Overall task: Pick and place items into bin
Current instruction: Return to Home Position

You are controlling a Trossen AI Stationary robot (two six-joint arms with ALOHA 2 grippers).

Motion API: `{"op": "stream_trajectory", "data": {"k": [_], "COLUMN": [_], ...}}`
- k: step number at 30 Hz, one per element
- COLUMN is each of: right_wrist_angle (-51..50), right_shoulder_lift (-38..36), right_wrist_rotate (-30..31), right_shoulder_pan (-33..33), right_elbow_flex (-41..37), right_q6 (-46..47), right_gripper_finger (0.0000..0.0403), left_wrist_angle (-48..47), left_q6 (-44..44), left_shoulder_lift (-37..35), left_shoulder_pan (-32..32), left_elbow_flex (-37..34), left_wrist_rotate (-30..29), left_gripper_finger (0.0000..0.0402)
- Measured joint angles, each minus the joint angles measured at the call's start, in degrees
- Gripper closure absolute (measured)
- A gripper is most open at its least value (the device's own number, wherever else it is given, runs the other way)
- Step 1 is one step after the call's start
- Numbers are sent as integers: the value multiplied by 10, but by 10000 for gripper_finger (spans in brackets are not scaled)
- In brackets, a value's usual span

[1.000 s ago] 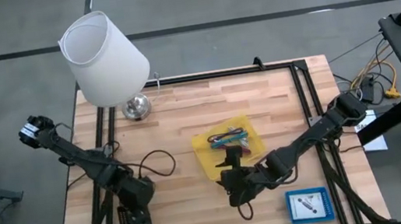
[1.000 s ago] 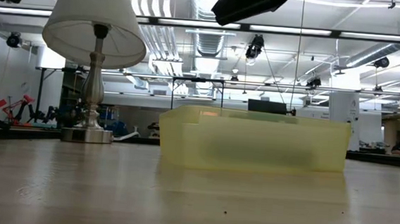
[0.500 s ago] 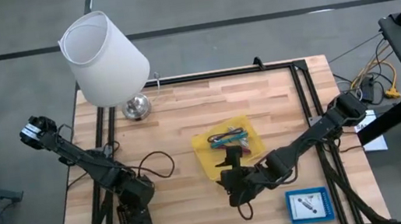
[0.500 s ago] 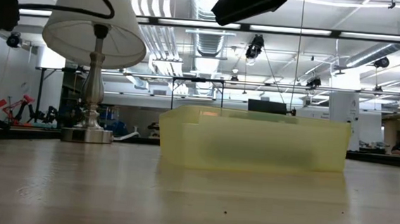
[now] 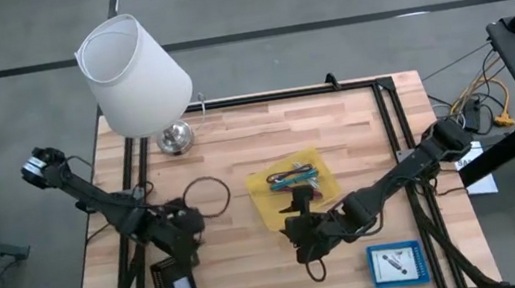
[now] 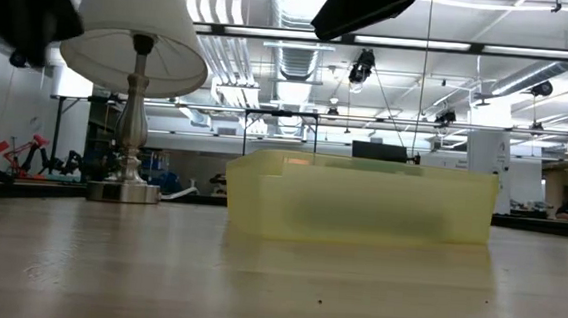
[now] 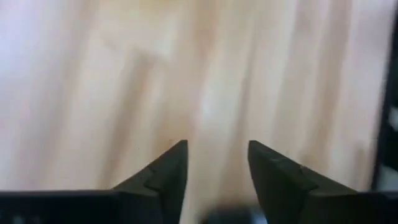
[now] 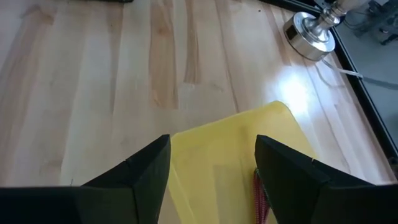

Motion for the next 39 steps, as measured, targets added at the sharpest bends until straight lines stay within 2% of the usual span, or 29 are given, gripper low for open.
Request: {"op": "stream_trajectory", "data": {"k": [3,6,12,17,21,24,26,29,31,34,39], "right_wrist_angle": [-1,-1,-2,-7,-15,-38,-64,-94,-102,-102,-100], "right_shoulder_lift": [0,0,-18,-46,-74,-88,-97,-103,-104,-104,-104], "right_wrist_rotate": [0,0,12,17,41,57,58,60,60,60,62], "right_shoulder_pan": [0,-2,-9,-16,-16,-16,-16,-16,-16,-16,-17], "right_elbow_flex": [0,0,0,-3,-16,-26,-31,-32,-33,-34,-37], "right_q6": [9,30,111,120,122,149,172,201,207,206,215], "right_gripper_finger": [184,184,184,184,184,184,184,184,184,184,186], "left_wrist_angle": [36,139,435,599,612,585,571,537,544,542,545], "left_q6": [50,146,352,435,492,499,498,496,509,556,548], "left_shoulder_lift": [-20,-41,-60,-88,-141,-200,-246,-334,-388,-456,-568], "left_shoulder_pan": [14,40,123,230,303,332,335,333,333,333,333], "left_elbow_flex": [-4,-15,-62,-93,-120,-147,-176,-221,-253,-302,-368], "left_wrist_rotate": [-80,-117,-110,-38,15,20,16,-29,-35,-27,6], "left_gripper_finger": [282,318,394,396,400,401,401,401,401,401,401]}}
